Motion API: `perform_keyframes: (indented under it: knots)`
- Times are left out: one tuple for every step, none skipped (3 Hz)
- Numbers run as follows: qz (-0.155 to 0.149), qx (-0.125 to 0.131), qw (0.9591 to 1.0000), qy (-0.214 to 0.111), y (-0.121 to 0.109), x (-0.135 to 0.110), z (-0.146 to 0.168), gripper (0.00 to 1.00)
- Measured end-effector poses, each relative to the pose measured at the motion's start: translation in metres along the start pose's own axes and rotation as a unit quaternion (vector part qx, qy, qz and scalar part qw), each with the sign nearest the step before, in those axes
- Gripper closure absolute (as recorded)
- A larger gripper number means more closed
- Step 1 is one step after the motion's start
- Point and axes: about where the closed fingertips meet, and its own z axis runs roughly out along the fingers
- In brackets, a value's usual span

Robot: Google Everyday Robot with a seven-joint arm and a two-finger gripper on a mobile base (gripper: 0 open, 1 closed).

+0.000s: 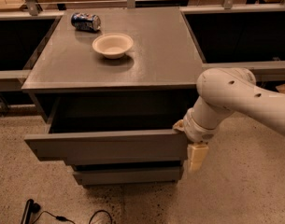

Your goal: Open top drawer

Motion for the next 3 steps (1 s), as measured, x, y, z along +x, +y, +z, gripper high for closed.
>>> perform_keyframes:
  knots:
    - [0.001,-0.029,0.9996,0.002,0.03,-0.004,-0.003,0.23]
    - [0.014,-0.064,0.9978,-0.008,0.061,-0.007,-0.007,0.23]
    - [0.019,-0.082,0.9964,-0.014,0.085,-0.015,-0.016,0.23]
